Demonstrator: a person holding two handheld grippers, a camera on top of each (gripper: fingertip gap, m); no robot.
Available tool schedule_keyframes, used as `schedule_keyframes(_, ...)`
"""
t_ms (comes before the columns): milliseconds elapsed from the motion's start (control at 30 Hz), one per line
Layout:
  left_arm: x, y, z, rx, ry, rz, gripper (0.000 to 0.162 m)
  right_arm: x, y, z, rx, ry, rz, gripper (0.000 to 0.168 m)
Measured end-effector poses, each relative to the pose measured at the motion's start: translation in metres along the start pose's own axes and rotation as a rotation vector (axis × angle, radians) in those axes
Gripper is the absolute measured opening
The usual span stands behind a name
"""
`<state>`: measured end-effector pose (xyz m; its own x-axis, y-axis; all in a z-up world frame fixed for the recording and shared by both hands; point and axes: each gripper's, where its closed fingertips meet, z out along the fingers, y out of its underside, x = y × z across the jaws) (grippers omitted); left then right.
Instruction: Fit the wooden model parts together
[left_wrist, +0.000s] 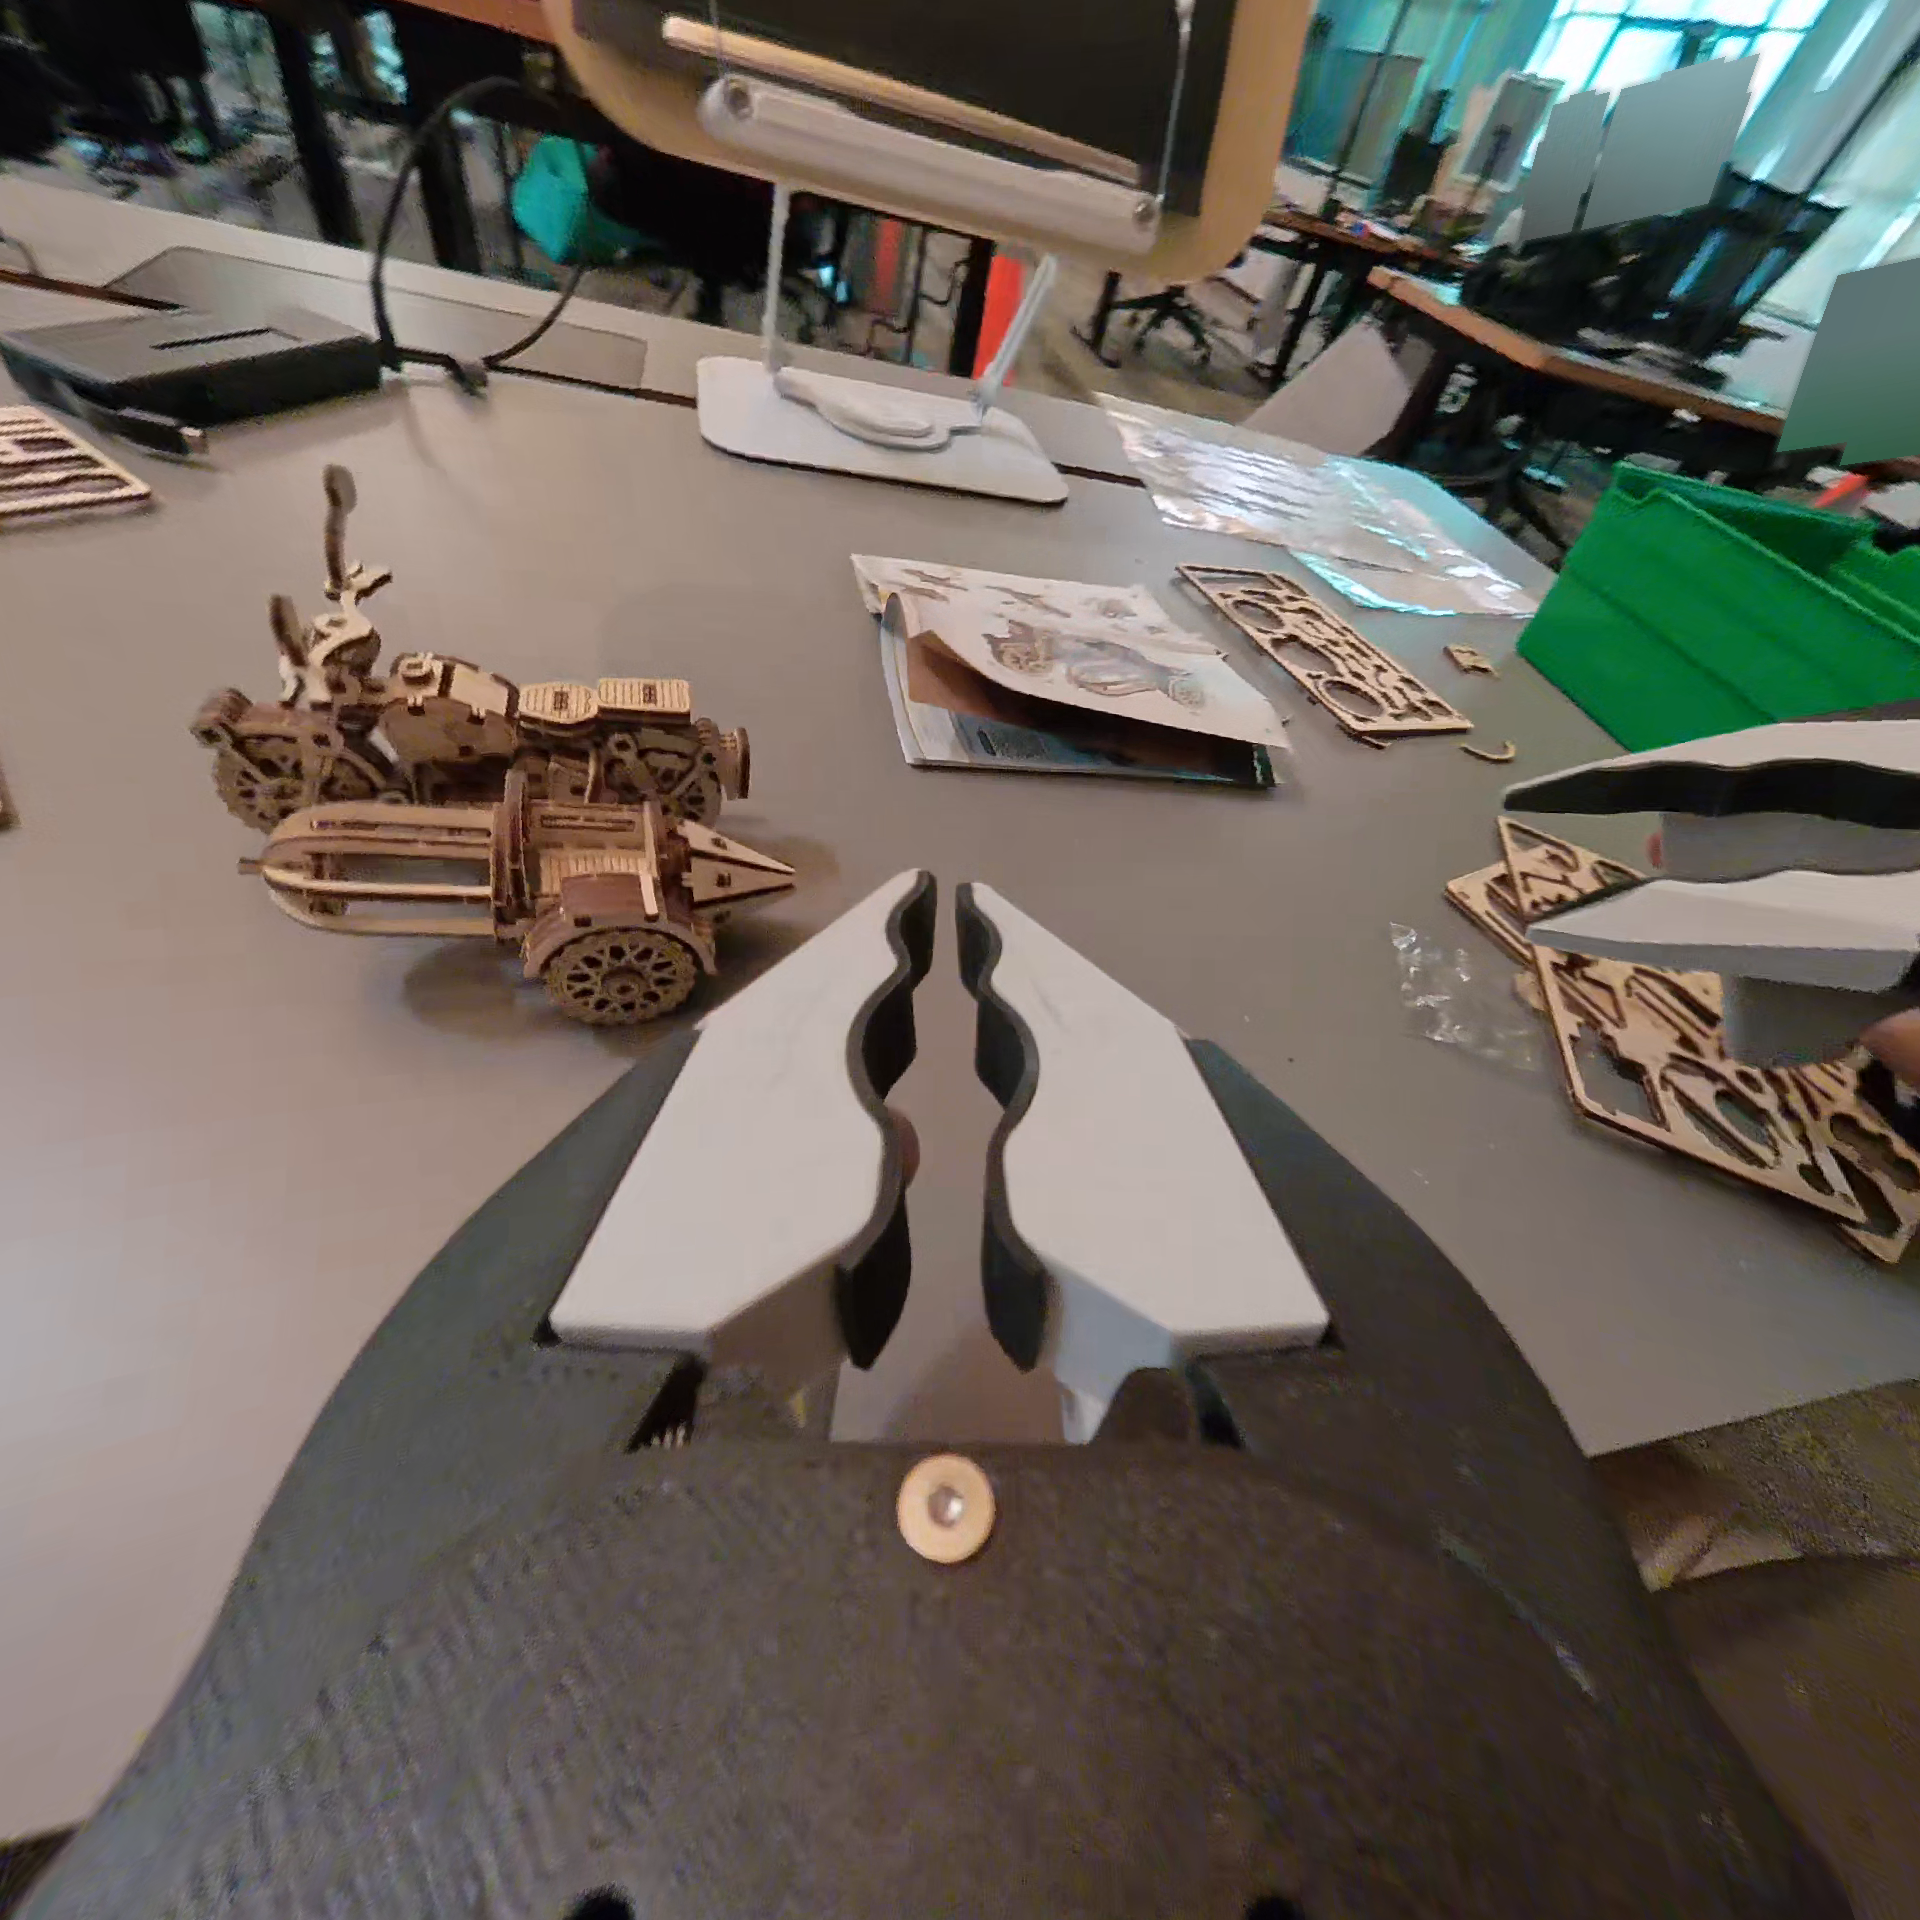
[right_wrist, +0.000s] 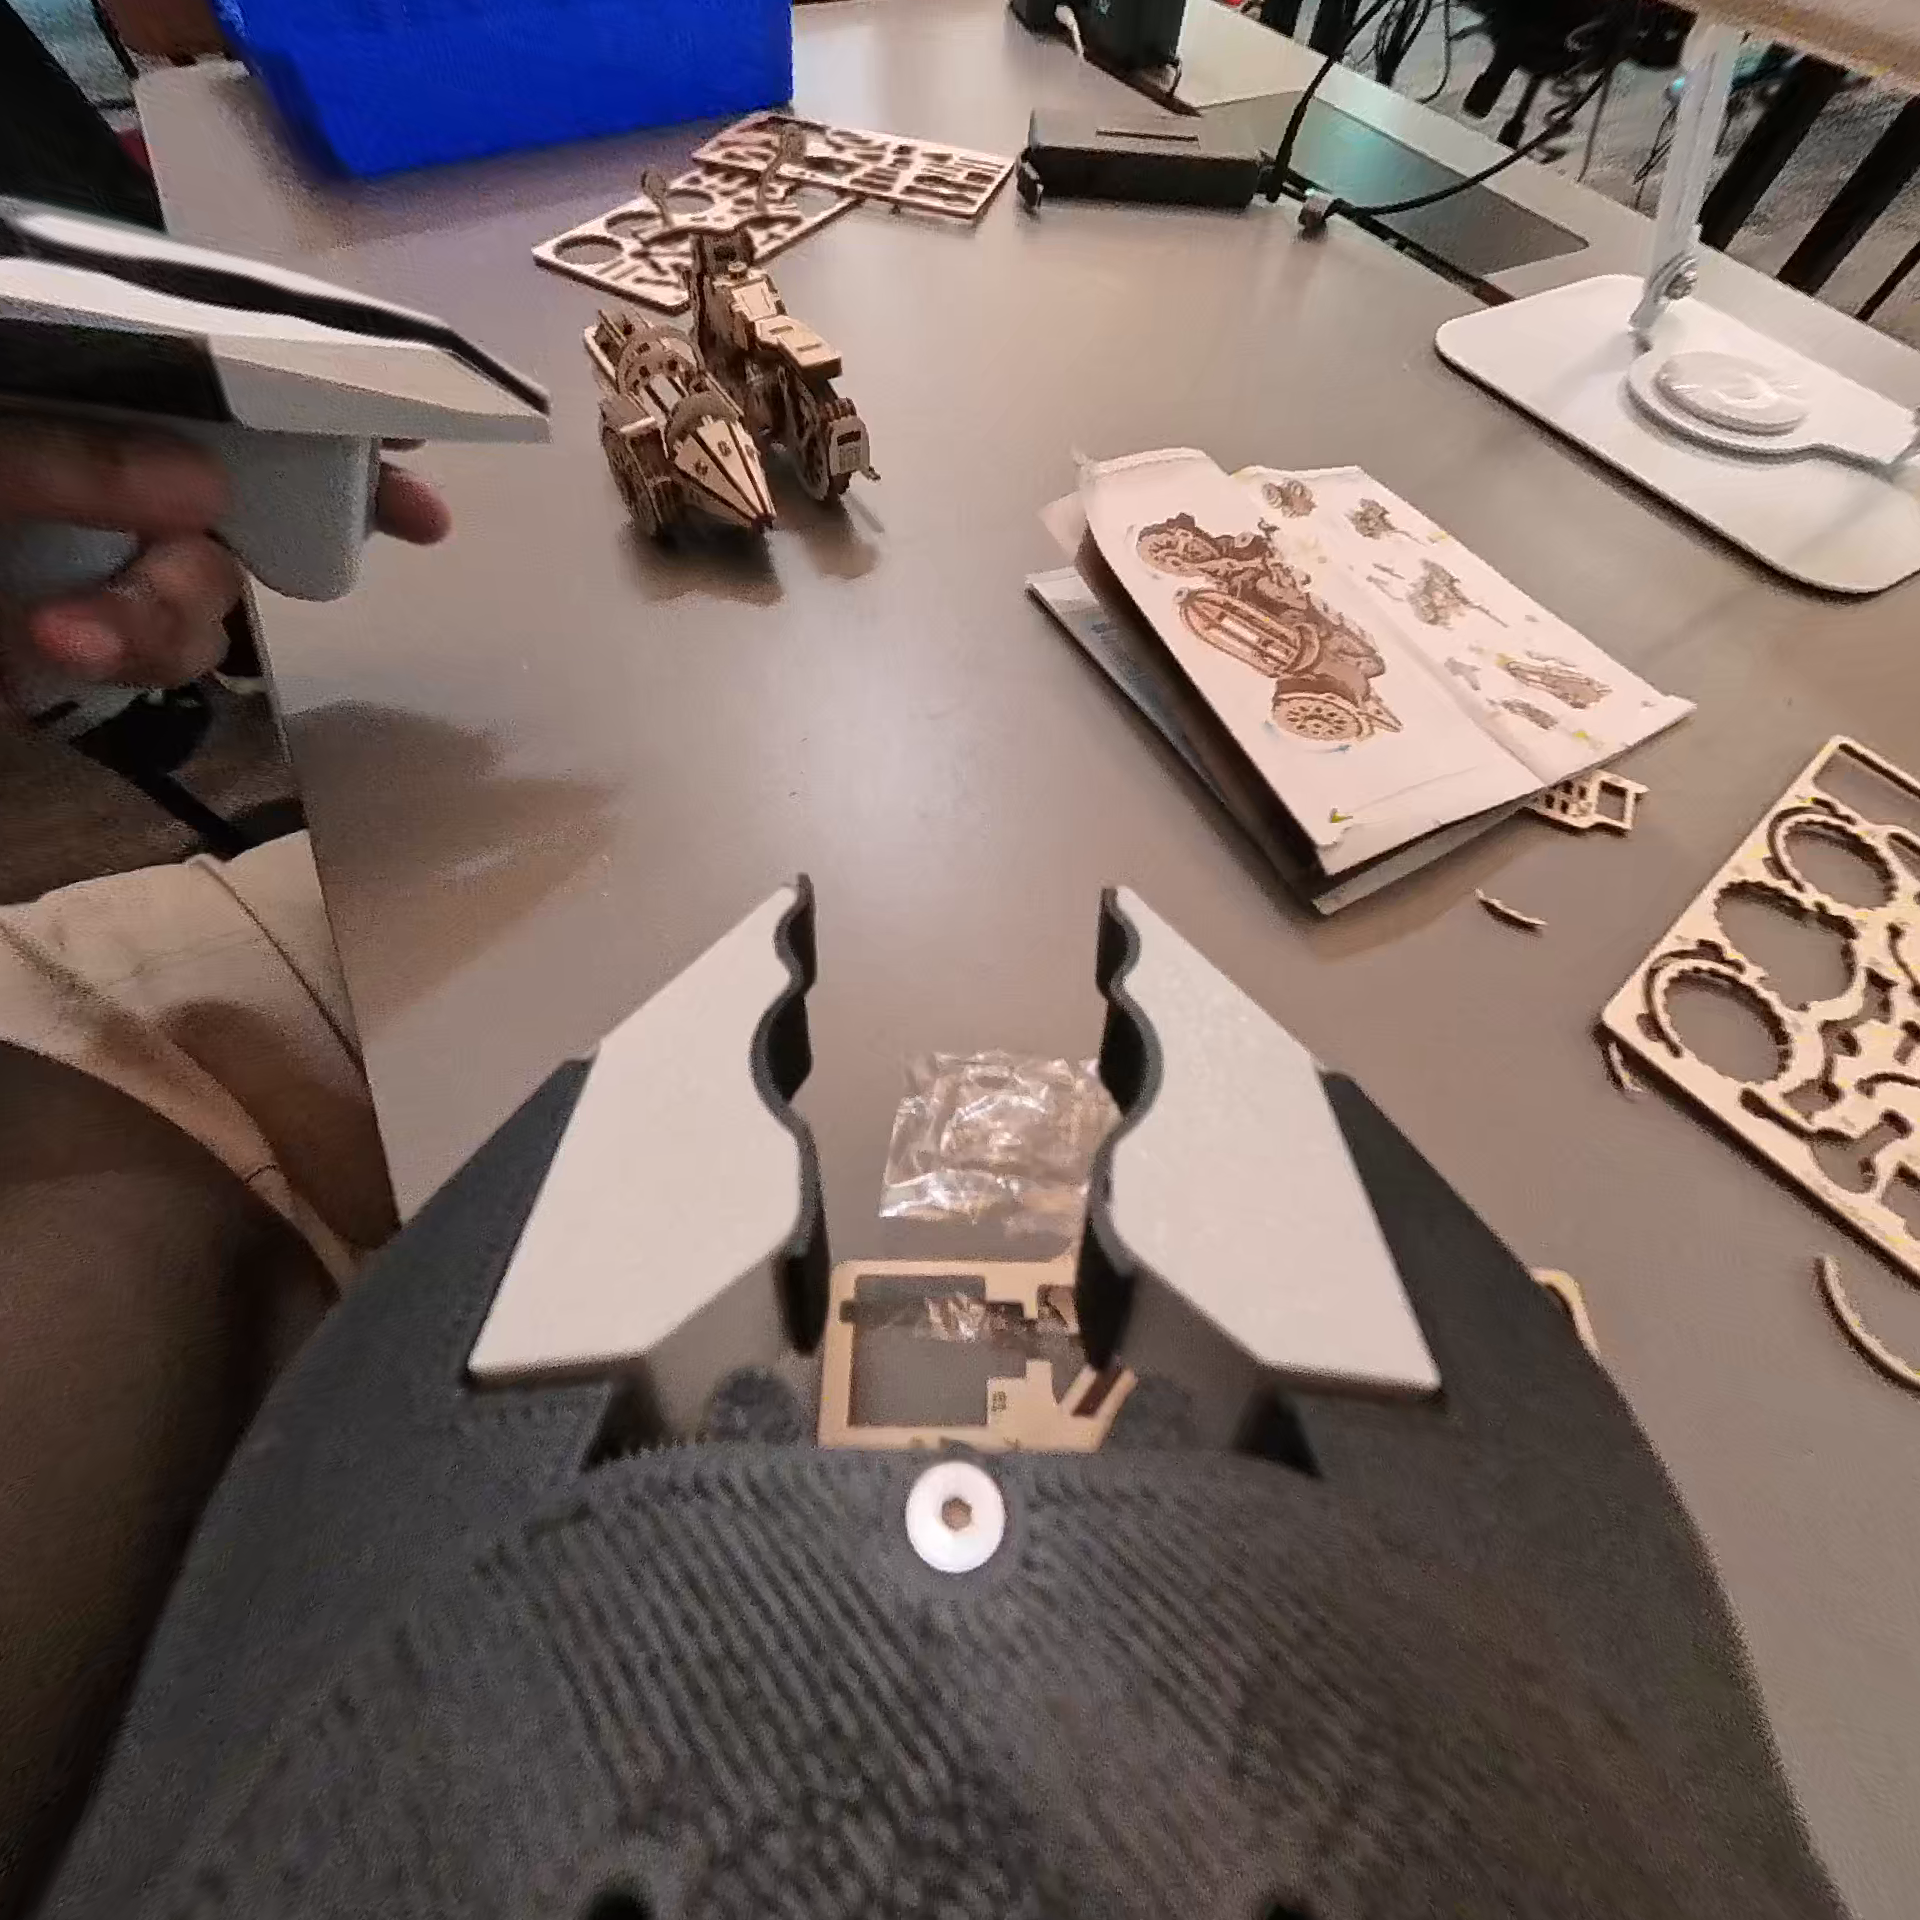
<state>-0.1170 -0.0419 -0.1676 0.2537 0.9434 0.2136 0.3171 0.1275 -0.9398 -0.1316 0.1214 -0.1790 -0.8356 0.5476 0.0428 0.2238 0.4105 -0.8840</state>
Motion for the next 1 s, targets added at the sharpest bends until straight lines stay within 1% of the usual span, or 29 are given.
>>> schedule_keyframes(67, 0.001, 0.002, 0.002, -0.012, -0.026, -0.011, 0.0, 0.001, -0.001, -0.004, 0.01, 0.012, -0.007, 0.053)
schedule_keyframes(200, -0.002, 0.006, 0.007, -0.04, -0.036, -0.025, 0.009, 0.01, 0.003, -0.014, 0.013, 0.063, 0.004, 0.054)
schedule_keyframes(300, -0.009, 0.004, 0.008, -0.031, -0.043, -0.054, 0.013, 0.018, 0.007, -0.019, 0.003, 0.105, 0.007, 0.055)
schedule_keyframes(333, -0.011, 0.002, 0.008, -0.025, -0.045, -0.06, 0.017, 0.019, 0.007, -0.019, 0.004, 0.11, 0.011, 0.056)
schedule_keyframes(433, -0.019, -0.003, 0.006, -0.02, -0.05, -0.063, 0.027, 0.017, 0.006, -0.017, 0.017, 0.087, 0.063, 0.057)
schedule_keyframes(500, -0.022, -0.004, 0.005, -0.026, -0.053, -0.056, 0.029, 0.013, 0.006, -0.014, 0.02, 0.049, 0.111, 0.061)
schedule_keyframes(567, -0.019, -0.003, 0.004, -0.039, -0.04, -0.026, 0.029, 0.009, 0.003, -0.012, 0.029, 0.017, 0.135, 0.062)
schedule_keyframes(600, -0.017, 0.0, 0.004, -0.052, -0.037, -0.003, 0.032, 0.006, 0.003, -0.012, 0.028, 0.002, 0.133, 0.061)
schedule_keyframes(633, -0.015, 0.002, 0.005, -0.068, -0.038, 0.021, 0.037, 0.002, 0.003, -0.012, 0.021, -0.023, 0.127, 0.055)
schedule_keyframes(700, -0.018, 0.005, 0.008, -0.093, -0.073, 0.062, 0.063, -0.008, -0.001, -0.012, 0.026, -0.085, 0.126, 0.04)
schedule_keyframes(767, -0.014, 0.004, 0.013, -0.122, -0.045, 0.101, 0.08, -0.015, -0.006, -0.013, 0.051, -0.137, 0.147, 0.037)
schedule_keyframes(800, -0.011, 0.002, 0.016, -0.133, -0.015, 0.112, 0.082, -0.014, -0.008, -0.012, 0.063, -0.14, 0.152, 0.035)
schedule_keyframes(867, -0.001, -0.002, 0.025, -0.16, 0.068, 0.112, 0.085, -0.011, -0.007, -0.011, 0.068, -0.12, 0.129, 0.03)
schedule_keyframes(900, 0.0, -0.006, 0.029, -0.165, 0.084, 0.12, 0.083, -0.008, -0.005, -0.01, 0.06, -0.098, 0.106, 0.031)
schedule_keyframes(1000, -0.007, -0.021, 0.036, -0.119, 0.057, 0.18, 0.07, -0.004, 0.0, -0.007, 0.031, -0.038, 0.016, 0.041)
